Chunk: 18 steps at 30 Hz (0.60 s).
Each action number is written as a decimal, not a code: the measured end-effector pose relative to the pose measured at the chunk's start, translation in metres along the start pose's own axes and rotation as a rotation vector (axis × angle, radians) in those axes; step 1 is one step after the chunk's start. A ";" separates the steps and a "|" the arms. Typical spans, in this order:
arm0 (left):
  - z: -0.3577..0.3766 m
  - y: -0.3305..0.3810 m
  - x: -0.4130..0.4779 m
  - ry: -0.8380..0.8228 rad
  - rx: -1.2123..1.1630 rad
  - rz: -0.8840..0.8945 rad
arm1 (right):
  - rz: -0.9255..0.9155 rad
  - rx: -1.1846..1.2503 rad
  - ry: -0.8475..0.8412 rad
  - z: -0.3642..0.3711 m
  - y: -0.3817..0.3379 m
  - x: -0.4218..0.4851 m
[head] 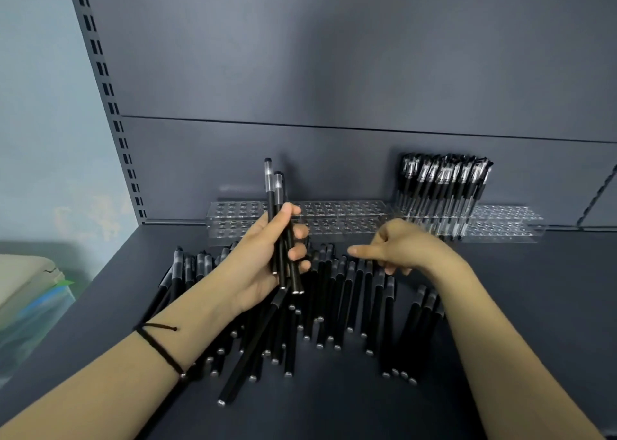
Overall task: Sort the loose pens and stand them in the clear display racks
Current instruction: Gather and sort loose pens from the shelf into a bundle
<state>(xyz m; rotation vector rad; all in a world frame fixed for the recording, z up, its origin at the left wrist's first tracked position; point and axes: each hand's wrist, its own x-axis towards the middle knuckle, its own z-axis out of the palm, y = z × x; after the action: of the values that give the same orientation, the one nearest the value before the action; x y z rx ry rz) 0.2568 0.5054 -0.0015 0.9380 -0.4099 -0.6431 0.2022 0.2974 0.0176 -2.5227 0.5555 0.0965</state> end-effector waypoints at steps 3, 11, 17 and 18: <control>0.002 -0.001 -0.001 -0.003 0.026 0.009 | 0.032 -0.111 0.027 -0.003 -0.001 -0.001; 0.000 -0.003 0.000 0.023 0.034 0.012 | 0.089 -0.196 -0.016 0.008 -0.001 -0.002; -0.001 -0.003 0.002 0.026 0.022 0.008 | -0.039 -0.004 0.123 0.022 -0.003 0.010; -0.001 -0.003 0.002 0.027 0.021 0.007 | -0.051 0.018 0.132 0.024 -0.003 0.011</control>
<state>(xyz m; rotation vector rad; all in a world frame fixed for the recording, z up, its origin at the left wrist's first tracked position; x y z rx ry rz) 0.2576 0.5033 -0.0049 0.9634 -0.3964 -0.6202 0.2147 0.3085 -0.0034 -2.5368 0.5406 -0.0946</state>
